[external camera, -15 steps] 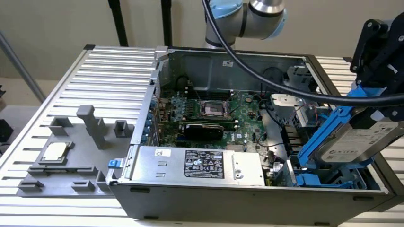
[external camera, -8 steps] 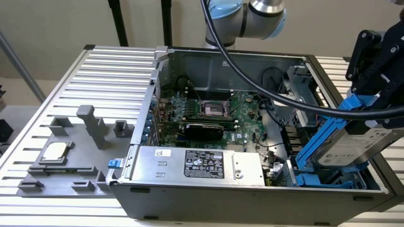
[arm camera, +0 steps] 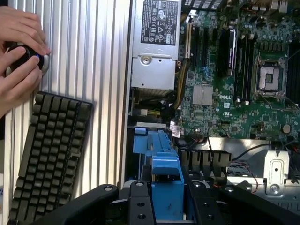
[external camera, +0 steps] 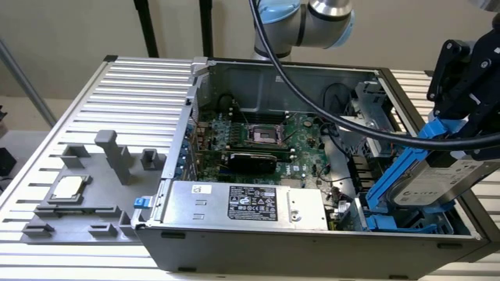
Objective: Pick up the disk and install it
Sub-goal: 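Insert the disk into the insertion slot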
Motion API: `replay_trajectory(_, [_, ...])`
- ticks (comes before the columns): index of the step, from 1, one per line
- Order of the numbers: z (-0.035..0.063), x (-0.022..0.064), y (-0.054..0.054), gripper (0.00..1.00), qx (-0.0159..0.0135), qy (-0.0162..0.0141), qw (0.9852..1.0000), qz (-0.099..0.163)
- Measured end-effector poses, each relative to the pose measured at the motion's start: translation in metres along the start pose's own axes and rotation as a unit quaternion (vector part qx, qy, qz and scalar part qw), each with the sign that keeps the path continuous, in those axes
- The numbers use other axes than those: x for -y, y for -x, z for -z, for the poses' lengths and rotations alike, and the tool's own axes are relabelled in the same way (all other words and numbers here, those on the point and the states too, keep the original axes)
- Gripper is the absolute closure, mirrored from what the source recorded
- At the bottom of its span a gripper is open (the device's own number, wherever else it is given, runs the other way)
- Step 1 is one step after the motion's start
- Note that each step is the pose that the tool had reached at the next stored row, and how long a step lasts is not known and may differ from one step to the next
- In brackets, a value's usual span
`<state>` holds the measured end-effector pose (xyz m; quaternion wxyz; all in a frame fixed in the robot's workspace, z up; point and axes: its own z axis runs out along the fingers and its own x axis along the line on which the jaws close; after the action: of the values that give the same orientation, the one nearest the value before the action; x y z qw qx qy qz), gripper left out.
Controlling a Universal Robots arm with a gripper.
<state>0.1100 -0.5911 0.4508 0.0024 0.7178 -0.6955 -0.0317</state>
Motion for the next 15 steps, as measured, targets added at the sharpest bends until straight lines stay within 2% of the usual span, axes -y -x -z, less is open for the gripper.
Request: replay_trajectory(15, [-0.0062,0.0005,0.0042,0.68,-0.0008,0.0,1.0,0.0])
